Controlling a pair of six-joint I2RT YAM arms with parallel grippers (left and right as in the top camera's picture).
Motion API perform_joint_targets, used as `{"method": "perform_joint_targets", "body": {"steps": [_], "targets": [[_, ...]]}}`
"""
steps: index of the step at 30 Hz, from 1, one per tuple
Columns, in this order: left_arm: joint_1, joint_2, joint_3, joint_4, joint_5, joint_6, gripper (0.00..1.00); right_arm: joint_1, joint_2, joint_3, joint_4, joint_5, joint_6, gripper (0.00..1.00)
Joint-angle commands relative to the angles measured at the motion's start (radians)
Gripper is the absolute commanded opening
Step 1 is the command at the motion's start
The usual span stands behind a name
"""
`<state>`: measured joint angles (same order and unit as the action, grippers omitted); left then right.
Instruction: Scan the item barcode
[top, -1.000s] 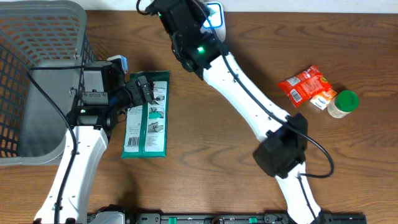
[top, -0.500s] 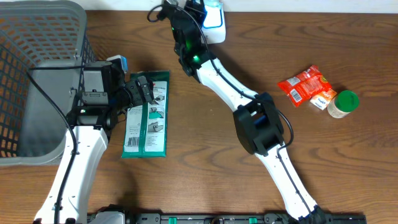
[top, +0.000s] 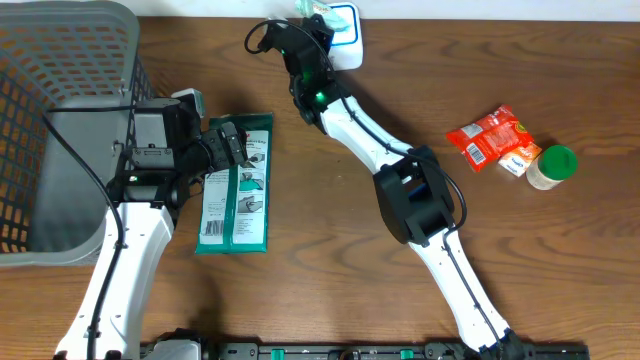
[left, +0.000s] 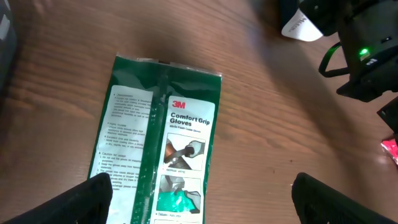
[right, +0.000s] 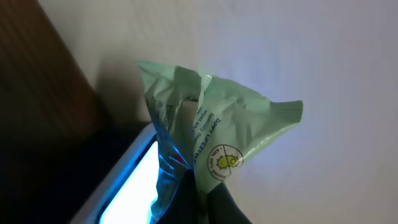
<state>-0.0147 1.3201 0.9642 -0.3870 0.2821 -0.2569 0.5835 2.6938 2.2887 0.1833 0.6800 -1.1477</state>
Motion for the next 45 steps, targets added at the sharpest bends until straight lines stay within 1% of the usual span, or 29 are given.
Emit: {"method": "perform_joint_targets", "body": {"steps": [1,4,8,12,19,26,29,32,35,39,41,42,43,44,45], "targets": [[0.003,-0.005,0.007,-0.001,-0.007,0.013,0.93,-0.008,0.003,0.008,0.088,0.008,-0.157,0.01],[0.003,-0.005,0.007,-0.001,-0.007,0.013,0.93,-0.011,0.004,0.008,0.114,0.010,-0.185,0.01],[0.003,-0.005,0.007,-0.001,-0.007,0.013,0.93,-0.025,0.020,0.008,0.130,0.003,-0.131,0.01],[0.003,-0.005,0.006,-0.001,-0.007,0.013,0.93,-0.033,0.069,0.008,0.217,0.007,-0.132,0.01],[0.003,-0.005,0.007,-0.001,-0.007,0.013,0.93,-0.031,0.101,0.008,0.159,0.041,-0.046,0.01],[0.003,-0.005,0.007,-0.001,-0.007,0.013,0.93,-0.021,0.100,0.008,0.165,0.056,-0.015,0.01],[0.003,-0.005,0.007,-0.001,-0.007,0.013,0.93,-0.021,0.087,0.008,0.209,0.071,0.008,0.01],[0.003,-0.005,0.007,-0.001,-0.007,0.013,0.93,-0.019,0.029,0.008,0.193,0.063,0.058,0.01],[0.003,-0.005,0.007,-0.001,-0.007,0.013,0.93,-0.016,-0.045,0.008,0.087,0.063,0.143,0.01],[0.003,-0.005,0.007,-0.001,-0.007,0.013,0.93,-0.013,-0.167,0.008,-0.148,0.063,0.340,0.01],[0.003,-0.005,0.007,-0.001,-0.007,0.013,0.93,-0.013,-0.246,0.008,-0.299,0.063,0.483,0.01],[0.003,-0.005,0.007,-0.001,-0.007,0.013,0.93,-0.014,-0.301,0.008,-0.407,0.060,0.578,0.01],[0.003,-0.005,0.006,-0.001,-0.007,0.013,0.93,-0.015,-0.324,0.008,-0.461,0.050,0.621,0.01],[0.003,-0.005,0.007,-0.001,-0.007,0.013,0.93,-0.018,-0.373,0.008,-0.563,0.029,0.690,0.01],[0.003,-0.005,0.007,-0.001,-0.007,0.013,0.93,-0.021,-0.398,0.008,-0.626,0.012,0.732,0.01]]}}
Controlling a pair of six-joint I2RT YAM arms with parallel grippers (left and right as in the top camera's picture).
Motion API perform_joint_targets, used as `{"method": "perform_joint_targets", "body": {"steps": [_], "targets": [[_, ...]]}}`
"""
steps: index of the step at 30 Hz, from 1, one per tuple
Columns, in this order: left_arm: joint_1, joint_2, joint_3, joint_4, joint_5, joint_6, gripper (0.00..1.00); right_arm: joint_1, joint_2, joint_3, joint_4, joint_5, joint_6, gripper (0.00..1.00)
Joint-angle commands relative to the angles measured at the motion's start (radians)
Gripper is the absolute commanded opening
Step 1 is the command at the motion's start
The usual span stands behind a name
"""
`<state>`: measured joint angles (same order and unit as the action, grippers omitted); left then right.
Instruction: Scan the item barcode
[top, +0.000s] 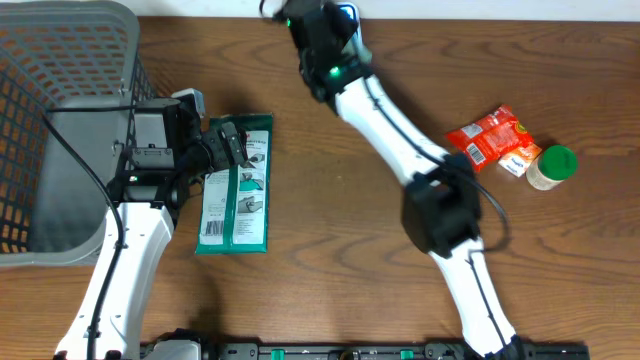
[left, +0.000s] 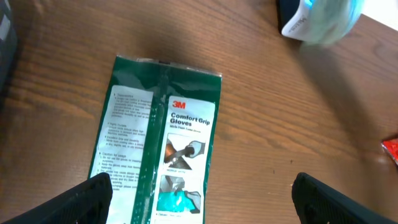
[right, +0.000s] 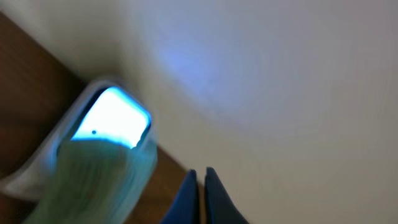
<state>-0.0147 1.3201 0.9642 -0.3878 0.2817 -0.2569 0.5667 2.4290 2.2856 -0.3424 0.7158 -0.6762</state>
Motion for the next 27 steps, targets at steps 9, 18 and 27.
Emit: {"method": "perform_joint_targets", "body": {"steps": [9,18,27], "targets": [[0.003,-0.005,0.006,0.000,-0.007,0.013,0.93,-0.140,-0.346,0.011,-0.763,-0.647,0.629,0.02],[0.003,-0.005,0.007,0.000,-0.006,0.013,0.93,-0.253,-0.260,0.008,-0.877,-0.771,0.617,0.80],[0.003,-0.005,0.006,0.000,-0.007,0.013,0.93,-0.258,-0.040,0.009,-0.797,-0.835,0.413,0.81]]}}
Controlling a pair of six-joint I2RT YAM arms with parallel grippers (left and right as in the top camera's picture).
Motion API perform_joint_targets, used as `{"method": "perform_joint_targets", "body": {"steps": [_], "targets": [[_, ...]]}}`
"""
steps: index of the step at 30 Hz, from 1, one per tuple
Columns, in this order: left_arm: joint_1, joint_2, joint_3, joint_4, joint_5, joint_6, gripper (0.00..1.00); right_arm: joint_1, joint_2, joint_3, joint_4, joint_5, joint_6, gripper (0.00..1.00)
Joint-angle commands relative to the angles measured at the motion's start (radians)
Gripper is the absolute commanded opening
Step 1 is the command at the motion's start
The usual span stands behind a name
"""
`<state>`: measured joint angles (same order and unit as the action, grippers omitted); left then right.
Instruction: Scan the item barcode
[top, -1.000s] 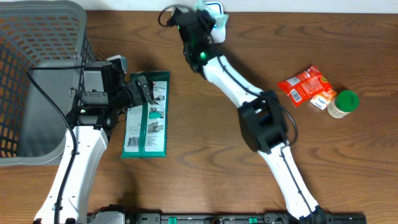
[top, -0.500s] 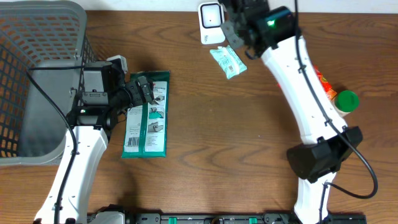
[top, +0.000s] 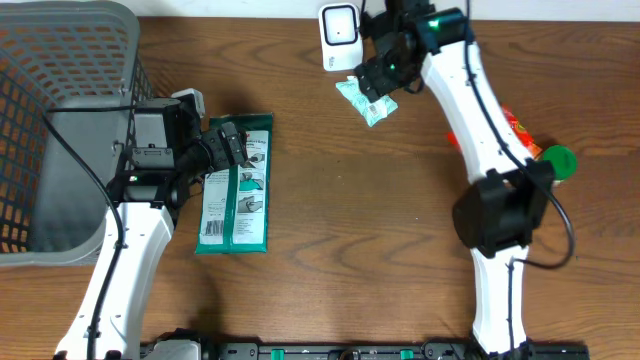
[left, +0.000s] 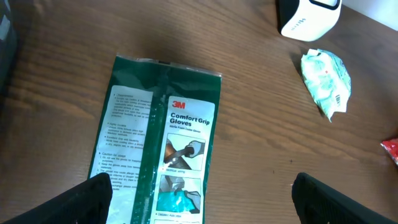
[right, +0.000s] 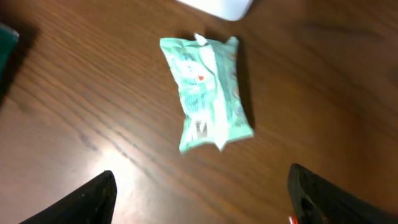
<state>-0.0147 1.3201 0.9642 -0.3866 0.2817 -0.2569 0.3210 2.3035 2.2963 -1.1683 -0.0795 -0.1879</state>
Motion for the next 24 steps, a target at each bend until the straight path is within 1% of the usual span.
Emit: {"method": "perform_joint_targets", "body": {"steps": [1,6,8,9,10,11,12,13,16,24], "targets": [[0.003,-0.005,0.007,-0.002,-0.006,0.013,0.93,-0.014,0.114,-0.002,0.048,-0.040,-0.093,0.81],[0.003,-0.005,0.006,-0.002,-0.007,0.013,0.93,-0.024,0.208,-0.002,0.152,-0.046,-0.098,0.80],[0.003,-0.005,0.007,-0.002,-0.006,0.013,0.93,-0.031,0.235,-0.002,0.179,-0.046,-0.098,0.78],[0.003,-0.005,0.006,-0.002,-0.006,0.013,0.93,-0.032,0.238,-0.002,0.178,-0.046,-0.098,0.73],[0.003,-0.005,0.007,-0.002,-0.006,0.013,0.93,-0.034,0.241,-0.002,0.175,-0.046,-0.098,0.63],[0.003,-0.005,0.006,-0.002,-0.006,0.013,0.93,-0.034,0.241,-0.002,0.165,-0.046,-0.098,0.36],[0.003,-0.005,0.007,-0.002,-0.006,0.013,0.93,-0.034,0.241,-0.002,0.153,-0.046,-0.098,0.15],[0.003,-0.005,0.006,-0.002,-0.006,0.013,0.93,-0.034,0.240,-0.002,0.142,-0.046,-0.098,0.07],[0.003,-0.005,0.007,-0.002,-0.007,0.013,0.93,-0.037,0.224,-0.002,0.088,-0.042,-0.098,0.01],[0.003,-0.005,0.006,-0.002,-0.006,0.013,0.93,-0.058,0.100,-0.002,-0.114,-0.042,-0.097,0.01]]}}
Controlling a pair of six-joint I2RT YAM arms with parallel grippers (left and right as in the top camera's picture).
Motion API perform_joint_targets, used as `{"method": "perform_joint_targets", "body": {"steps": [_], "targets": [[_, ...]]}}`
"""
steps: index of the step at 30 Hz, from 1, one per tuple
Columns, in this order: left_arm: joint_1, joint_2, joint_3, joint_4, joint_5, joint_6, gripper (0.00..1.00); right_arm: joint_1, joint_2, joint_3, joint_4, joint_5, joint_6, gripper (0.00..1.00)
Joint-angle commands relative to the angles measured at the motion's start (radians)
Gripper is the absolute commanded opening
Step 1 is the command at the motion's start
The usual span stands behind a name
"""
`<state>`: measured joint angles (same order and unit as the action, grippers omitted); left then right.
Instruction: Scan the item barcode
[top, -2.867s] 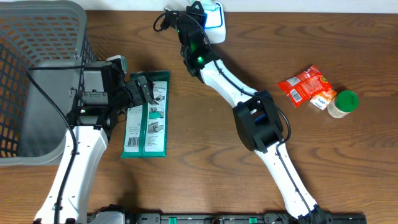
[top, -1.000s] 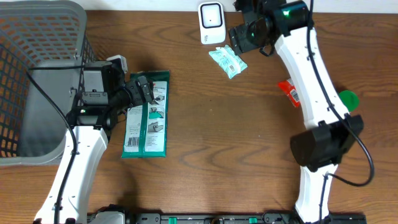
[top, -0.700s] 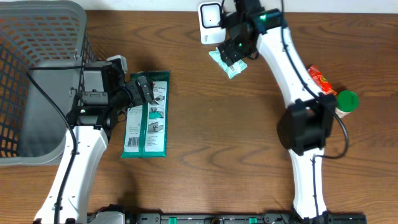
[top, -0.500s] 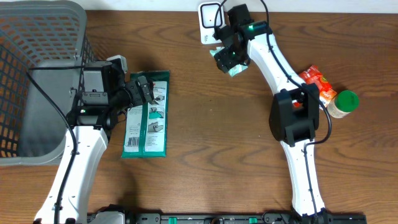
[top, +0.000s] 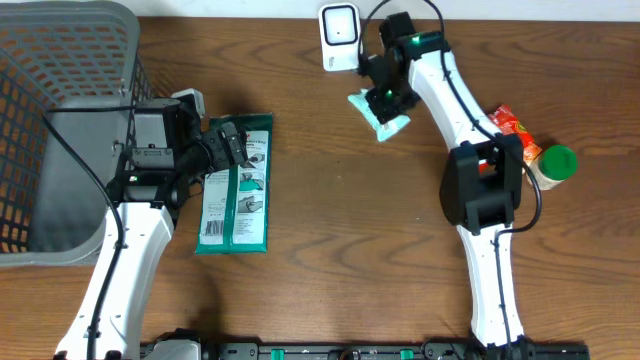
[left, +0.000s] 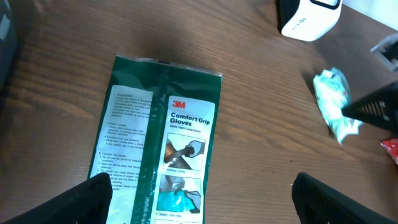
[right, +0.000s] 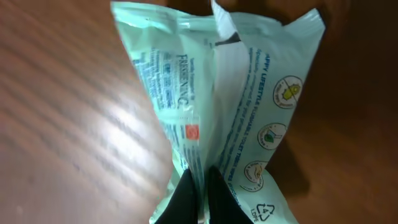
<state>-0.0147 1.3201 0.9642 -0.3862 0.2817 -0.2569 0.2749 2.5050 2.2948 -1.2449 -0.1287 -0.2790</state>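
A mint-green wipes pack (top: 384, 122) lies on the wooden table just below the white barcode scanner (top: 338, 36). My right gripper (top: 383, 103) is down on it. In the right wrist view the pack (right: 249, 106) is pinched at its middle seam, the gripper (right: 200, 186) shut on it. The left wrist view shows the pack (left: 334, 102) right of the scanner (left: 308, 18). My left gripper (left: 202, 186) stands open over a green 3M gloves pack (left: 161, 143), not touching it.
A grey mesh basket (top: 60, 100) fills the far left. A red snack packet (top: 515, 125) and a green-lidded jar (top: 553, 165) sit at the right, beside my right arm. The gloves pack (top: 235, 190) lies between basket and table middle.
The wipes pack lay loose on the table with my right gripper open above it. Now that gripper is down at the pack and shut on it. The left arm has not moved.
My right gripper first held the wipes pack up at the scanner. Then the pack was a blur beside the scanner. After that it lay on the table below the scanner, the gripper open above it. Now the gripper pinches it again. The left gripper stayed open over the gloves.
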Motion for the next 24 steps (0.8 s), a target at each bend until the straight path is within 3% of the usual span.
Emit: {"method": "perform_joint_targets", "body": {"steps": [1,11,18,20,24], "targets": [[0.003,-0.005,0.007,-0.002,-0.006,0.013,0.93,-0.016,-0.127,0.000,-0.064,0.006,-0.003,0.01],[0.003,-0.005,0.006,-0.002,-0.006,0.013,0.93,-0.076,-0.407,0.000,-0.339,0.003,0.092,0.01],[0.003,-0.005,0.007,-0.002,-0.007,0.013,0.93,-0.077,-0.499,0.000,-0.406,-0.011,0.099,0.03],[0.003,-0.005,0.006,-0.002,-0.006,0.013,0.93,-0.077,-0.491,-0.013,-0.410,-0.011,0.099,0.31],[0.003,-0.005,0.007,-0.002,-0.006,0.013,0.93,-0.077,-0.490,-0.108,-0.311,-0.011,0.094,0.64]]}}
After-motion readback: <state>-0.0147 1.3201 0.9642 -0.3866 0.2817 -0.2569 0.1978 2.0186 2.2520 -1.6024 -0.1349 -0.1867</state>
